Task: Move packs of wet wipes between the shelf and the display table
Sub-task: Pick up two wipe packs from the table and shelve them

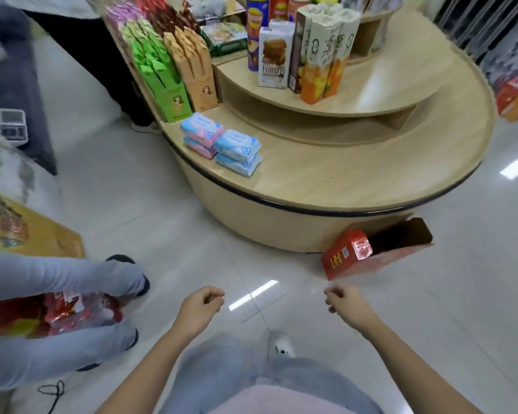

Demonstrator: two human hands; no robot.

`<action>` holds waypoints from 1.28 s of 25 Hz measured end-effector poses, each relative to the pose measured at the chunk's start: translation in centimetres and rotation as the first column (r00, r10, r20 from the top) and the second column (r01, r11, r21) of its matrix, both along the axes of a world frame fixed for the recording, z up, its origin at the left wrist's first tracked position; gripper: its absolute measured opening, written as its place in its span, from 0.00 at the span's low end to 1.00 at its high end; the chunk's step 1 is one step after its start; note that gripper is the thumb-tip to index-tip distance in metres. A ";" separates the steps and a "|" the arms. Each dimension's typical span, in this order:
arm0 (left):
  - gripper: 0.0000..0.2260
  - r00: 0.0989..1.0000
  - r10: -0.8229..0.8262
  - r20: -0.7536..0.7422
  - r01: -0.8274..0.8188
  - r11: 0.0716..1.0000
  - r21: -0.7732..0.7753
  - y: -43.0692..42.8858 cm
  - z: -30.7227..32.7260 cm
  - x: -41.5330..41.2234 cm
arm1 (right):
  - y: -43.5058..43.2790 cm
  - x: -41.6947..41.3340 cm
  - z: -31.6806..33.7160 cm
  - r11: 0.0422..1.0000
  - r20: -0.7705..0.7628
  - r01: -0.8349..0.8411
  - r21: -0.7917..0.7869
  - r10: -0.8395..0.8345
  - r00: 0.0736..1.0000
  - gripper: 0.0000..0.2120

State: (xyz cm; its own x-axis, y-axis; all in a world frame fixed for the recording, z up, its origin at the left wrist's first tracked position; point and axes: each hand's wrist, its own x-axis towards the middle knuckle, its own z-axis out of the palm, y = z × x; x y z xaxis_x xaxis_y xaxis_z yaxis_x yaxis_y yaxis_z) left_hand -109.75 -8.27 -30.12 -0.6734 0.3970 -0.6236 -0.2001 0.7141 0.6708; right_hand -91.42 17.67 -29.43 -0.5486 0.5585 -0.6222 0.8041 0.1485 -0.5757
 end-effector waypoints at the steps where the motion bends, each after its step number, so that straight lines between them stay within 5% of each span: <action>1: 0.07 0.999 0.036 0.000 -0.036 0.999 -0.009 0.4 0.0 -1.6 | 1.7 -3.2 0.5 0.999 -0.019 -0.031 0.024 0.031 0.999 0.07; 8: 0.06 0.982 0.187 -0.013 -0.186 0.982 0.023 5.1 -1.7 -17.5 | 8.0 -24.6 0.3 0.991 -0.108 -0.132 0.037 0.135 0.985 0.08; 13: 0.06 0.983 0.173 -0.053 -0.171 0.984 0.041 9.8 -0.7 -33.2 | 9.4 -36.3 -0.8 0.981 -0.125 0.161 -0.107 -0.173 0.977 0.08; 18: 0.12 0.978 0.123 -0.171 -0.113 0.991 0.066 16.7 1.2 -46.4 | 10.5 -44.2 -1.1 0.874 -0.020 0.406 -0.267 -0.426 0.904 0.32; 21: 0.26 0.975 0.027 -0.218 -0.033 0.999 -0.024 20.7 -0.2 -50.5 | 10.4 -46.9 -2.1 0.745 0.056 0.530 -0.406 -0.558 0.828 0.29; 24: 0.41 0.991 -0.075 -0.108 0.064 0.993 -0.096 23.1 -1.7 -51.5 | 10.1 -48.7 -3.7 0.649 0.050 0.609 -0.456 -0.664 0.746 0.36; 29: 0.40 0.986 -0.161 -0.036 0.152 0.971 -0.184 23.6 -4.5 -52.4 | 10.0 -49.2 -7.0 0.658 -0.005 0.651 -0.378 -0.705 0.710 0.53; 30: 0.40 0.983 -0.183 -0.013 0.176 0.961 -0.214 23.7 -4.9 -52.9 | 10.1 -49.5 -6.1 0.640 0.011 0.653 -0.406 -0.711 0.703 0.49; 32: 0.39 0.980 -0.193 0.051 0.199 0.955 -0.219 23.8 -4.5 -53.1 | 10.5 -49.9 -4.4 0.620 0.043 0.616 -0.486 -0.687 0.726 0.26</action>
